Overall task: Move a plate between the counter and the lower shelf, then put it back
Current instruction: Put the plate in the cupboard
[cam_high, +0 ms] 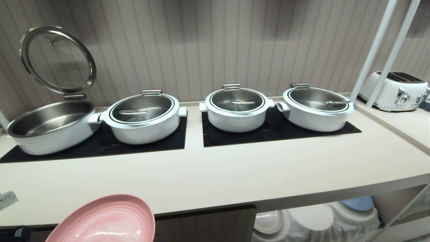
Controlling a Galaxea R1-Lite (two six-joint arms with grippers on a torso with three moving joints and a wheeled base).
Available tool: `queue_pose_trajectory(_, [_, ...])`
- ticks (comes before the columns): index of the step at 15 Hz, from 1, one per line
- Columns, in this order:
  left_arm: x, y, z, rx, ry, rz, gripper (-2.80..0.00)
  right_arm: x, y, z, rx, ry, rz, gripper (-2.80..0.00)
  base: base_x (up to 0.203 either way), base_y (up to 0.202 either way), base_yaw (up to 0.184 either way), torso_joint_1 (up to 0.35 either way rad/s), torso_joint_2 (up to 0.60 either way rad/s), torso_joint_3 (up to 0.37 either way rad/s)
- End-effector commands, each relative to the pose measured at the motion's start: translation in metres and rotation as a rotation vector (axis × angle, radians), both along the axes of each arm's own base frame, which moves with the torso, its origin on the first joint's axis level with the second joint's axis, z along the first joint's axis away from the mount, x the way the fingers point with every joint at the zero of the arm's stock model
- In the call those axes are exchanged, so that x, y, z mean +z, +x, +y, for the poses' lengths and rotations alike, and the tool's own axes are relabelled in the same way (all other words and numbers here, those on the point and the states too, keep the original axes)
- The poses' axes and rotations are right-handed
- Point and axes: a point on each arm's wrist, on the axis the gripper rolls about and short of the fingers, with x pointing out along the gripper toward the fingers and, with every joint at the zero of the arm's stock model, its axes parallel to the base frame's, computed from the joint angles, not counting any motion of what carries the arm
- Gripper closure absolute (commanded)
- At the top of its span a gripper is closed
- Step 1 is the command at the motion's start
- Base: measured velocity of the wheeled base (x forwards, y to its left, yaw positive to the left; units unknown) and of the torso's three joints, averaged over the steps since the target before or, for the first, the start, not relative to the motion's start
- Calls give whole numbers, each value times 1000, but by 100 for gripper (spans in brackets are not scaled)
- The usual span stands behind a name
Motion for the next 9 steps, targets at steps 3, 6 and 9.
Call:
queue_pose_trajectory(3, [0, 0, -1, -25, -27, -17, 0, 0, 0, 0, 0, 0, 0, 0, 0, 0, 0, 0, 0, 0])
queue_pose_trajectory(6, [0, -2, -1, -27, -26, -20, 0, 0, 0, 0, 0, 0, 0, 0, 0, 0, 0, 0, 0, 0])
queue_pose_trajectory(9, [0, -1, -2, -31, -38, -24, 0, 0, 0, 0, 0, 0, 0, 0, 0, 0, 0, 0, 0, 0])
